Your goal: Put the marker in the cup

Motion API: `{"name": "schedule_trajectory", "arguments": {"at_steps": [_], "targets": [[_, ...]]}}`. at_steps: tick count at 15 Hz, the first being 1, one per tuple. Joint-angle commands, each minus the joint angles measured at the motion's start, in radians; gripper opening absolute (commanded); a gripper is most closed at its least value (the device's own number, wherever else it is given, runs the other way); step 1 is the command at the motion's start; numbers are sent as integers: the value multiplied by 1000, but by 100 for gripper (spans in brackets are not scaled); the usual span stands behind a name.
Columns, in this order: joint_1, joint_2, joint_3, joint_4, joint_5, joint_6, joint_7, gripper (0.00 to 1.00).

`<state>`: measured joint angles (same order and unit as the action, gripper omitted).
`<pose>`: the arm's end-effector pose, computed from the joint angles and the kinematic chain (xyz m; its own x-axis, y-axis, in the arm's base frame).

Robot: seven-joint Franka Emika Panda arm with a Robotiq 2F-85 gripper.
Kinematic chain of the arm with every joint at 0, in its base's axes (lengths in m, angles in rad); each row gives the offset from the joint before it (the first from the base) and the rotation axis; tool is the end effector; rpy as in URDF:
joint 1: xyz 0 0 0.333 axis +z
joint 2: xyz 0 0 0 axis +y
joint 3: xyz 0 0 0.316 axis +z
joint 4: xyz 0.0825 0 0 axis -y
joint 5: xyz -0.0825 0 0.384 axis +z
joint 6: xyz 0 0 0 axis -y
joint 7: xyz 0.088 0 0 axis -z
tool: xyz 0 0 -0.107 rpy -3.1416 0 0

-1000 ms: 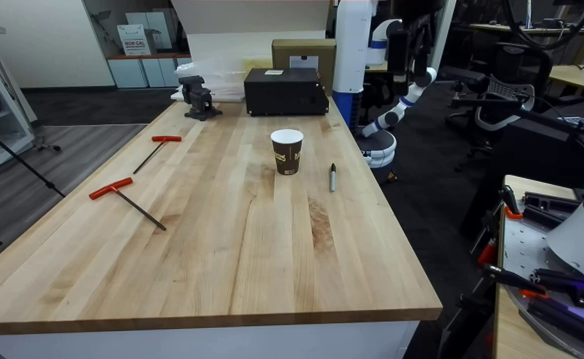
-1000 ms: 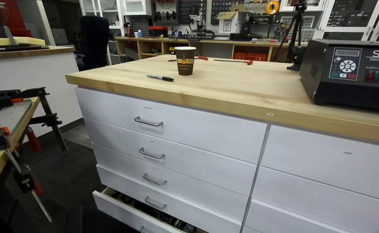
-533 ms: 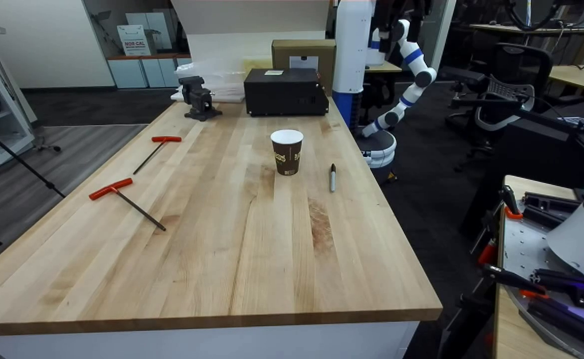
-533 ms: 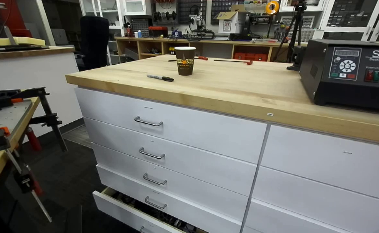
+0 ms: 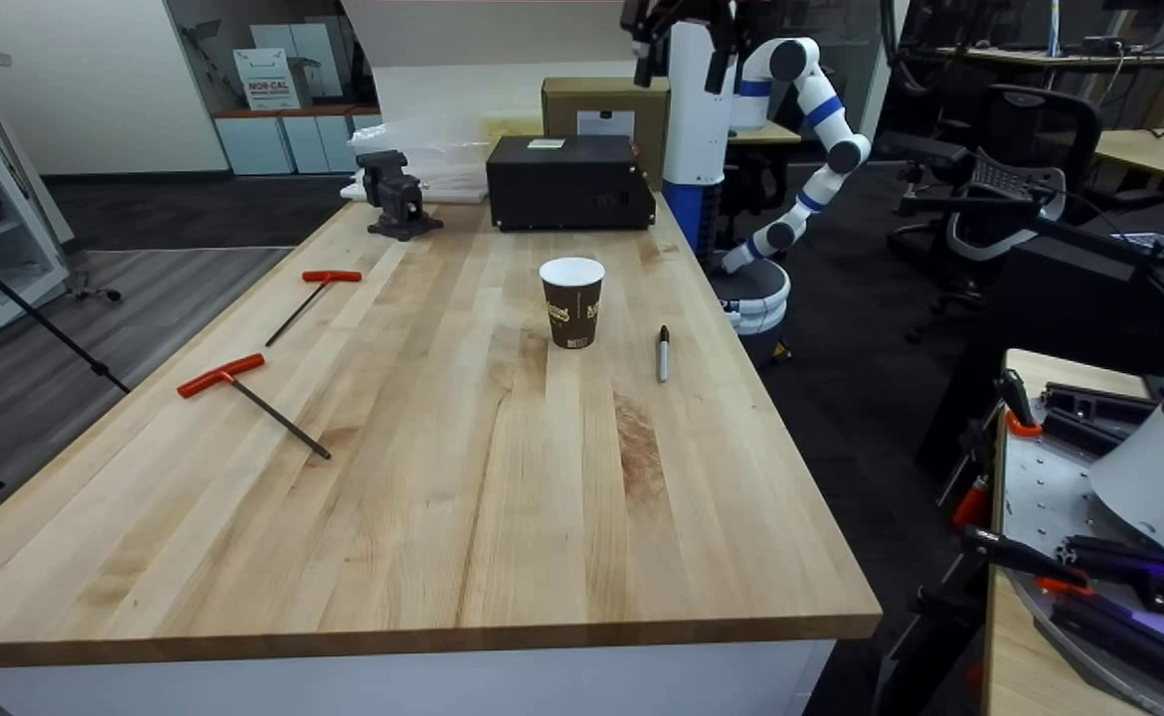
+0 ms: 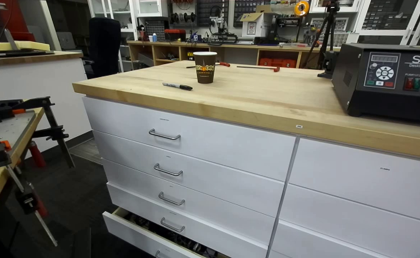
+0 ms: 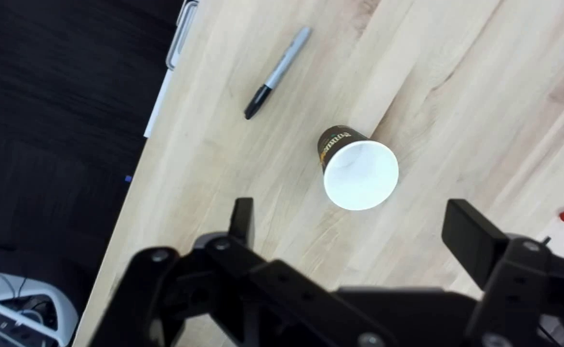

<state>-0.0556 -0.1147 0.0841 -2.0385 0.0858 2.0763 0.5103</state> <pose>0.5376 0.0211 0.5085 0.8618 -0.4981 0.0965 -0.4844 -0.8643 -0.1352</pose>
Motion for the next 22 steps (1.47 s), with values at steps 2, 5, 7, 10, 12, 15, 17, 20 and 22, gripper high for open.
{"name": "schedule_trajectory", "arguments": {"at_steps": [2,5,7,10,12,15,17,20,22], "targets": [[13,223,-40,168,25,19,143,100],[25,301,-79,212,3,32,257,100],[34,330,-98,231,5,24,317,100],[47,328,-111,207,9,27,375,100],[59,313,-112,177,5,48,411,100],[82,292,-111,131,-14,106,476,100],[96,280,-108,93,-18,154,525,100],[94,324,-102,134,-11,146,501,100],[102,311,-100,107,-27,174,526,100]]}}
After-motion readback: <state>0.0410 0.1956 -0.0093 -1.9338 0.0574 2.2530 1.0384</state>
